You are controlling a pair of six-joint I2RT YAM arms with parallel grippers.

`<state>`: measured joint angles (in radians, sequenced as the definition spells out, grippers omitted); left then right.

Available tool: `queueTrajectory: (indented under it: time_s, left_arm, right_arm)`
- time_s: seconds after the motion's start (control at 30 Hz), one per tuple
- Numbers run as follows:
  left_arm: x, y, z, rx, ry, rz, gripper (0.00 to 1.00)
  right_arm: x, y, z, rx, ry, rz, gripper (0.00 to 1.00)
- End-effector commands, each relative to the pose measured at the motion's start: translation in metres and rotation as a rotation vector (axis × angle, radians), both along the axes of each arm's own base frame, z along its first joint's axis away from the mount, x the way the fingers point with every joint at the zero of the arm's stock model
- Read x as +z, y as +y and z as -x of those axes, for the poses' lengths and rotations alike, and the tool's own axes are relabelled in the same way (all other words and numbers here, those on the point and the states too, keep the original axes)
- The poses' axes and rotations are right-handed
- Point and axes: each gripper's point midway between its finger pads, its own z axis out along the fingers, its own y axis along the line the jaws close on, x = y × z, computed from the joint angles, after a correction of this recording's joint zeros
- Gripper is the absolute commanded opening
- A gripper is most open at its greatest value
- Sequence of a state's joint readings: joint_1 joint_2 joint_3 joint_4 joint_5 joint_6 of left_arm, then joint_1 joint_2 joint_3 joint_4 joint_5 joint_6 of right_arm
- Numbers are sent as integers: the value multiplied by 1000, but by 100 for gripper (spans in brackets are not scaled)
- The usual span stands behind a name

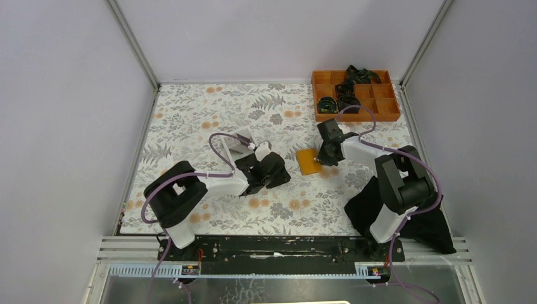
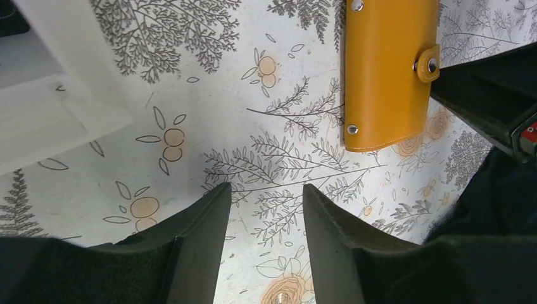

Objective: Put the credit cards into the card holder
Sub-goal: Adjust the card holder at the center of the board.

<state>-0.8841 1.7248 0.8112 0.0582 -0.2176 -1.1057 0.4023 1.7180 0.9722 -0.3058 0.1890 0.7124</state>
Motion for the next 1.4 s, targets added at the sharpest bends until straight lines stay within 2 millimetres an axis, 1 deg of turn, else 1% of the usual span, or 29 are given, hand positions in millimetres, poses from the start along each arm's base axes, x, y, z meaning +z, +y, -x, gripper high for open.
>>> queueTrajectory:
  time_s: [0.0, 0.1, 0.2, 0.3, 0.4, 0.47, 0.67, 0.73, 0.83, 0.9, 0.97, 1.17, 1.27, 1.3, 1.37]
  left_arm:
    - [-76, 100, 74, -12, 276, -419, 55]
    - [-67, 91, 64, -16, 247, -402, 55]
    - [-57, 75, 52, -26, 208, -359, 56]
    - [-47, 59, 37, -23, 168, -321, 57]
    - [-43, 43, 24, -23, 148, -295, 57]
    - [-44, 34, 19, -27, 150, -285, 58]
    - [-52, 18, 9, -16, 155, -252, 58]
    - [-51, 13, 6, -11, 148, -231, 58]
    - [-51, 9, 3, 4, 145, -213, 58]
    - [-48, 7, 2, 9, 138, -196, 57]
    - [-47, 6, 2, 19, 138, -180, 57]
    - [-44, -6, 0, 30, 137, -106, 57]
    - [-48, -16, -1, 31, 145, -68, 58]
    - [-49, -18, -2, 31, 149, -58, 57]
    - [-51, -23, -3, 36, 153, -32, 57]
  right_arm:
    - [10, 11, -13, 36, -30, 12, 11]
    - [18, 7, -16, 52, -41, 46, 13]
    - [21, 8, -17, 72, -37, 48, 14]
    - [18, 12, -12, 98, -11, 32, 15]
    - [18, 13, -6, 117, 1, 23, 15]
    - [18, 13, -1, 124, 8, 13, 15]
    - [21, 20, 8, 149, 11, -32, 15]
    - [21, 23, 10, 156, 15, -45, 15]
    - [21, 18, 11, 153, 8, -14, 15]
    - [32, 17, 9, 158, -22, -14, 15]
    - [35, 17, 10, 161, -24, -20, 15]
    - [35, 16, 16, 169, -15, -19, 15]
    - [38, 11, 17, 170, -24, 1, 16]
    - [40, 9, 17, 177, -33, 15, 17]
    - [46, 5, 14, 192, -51, 37, 22]
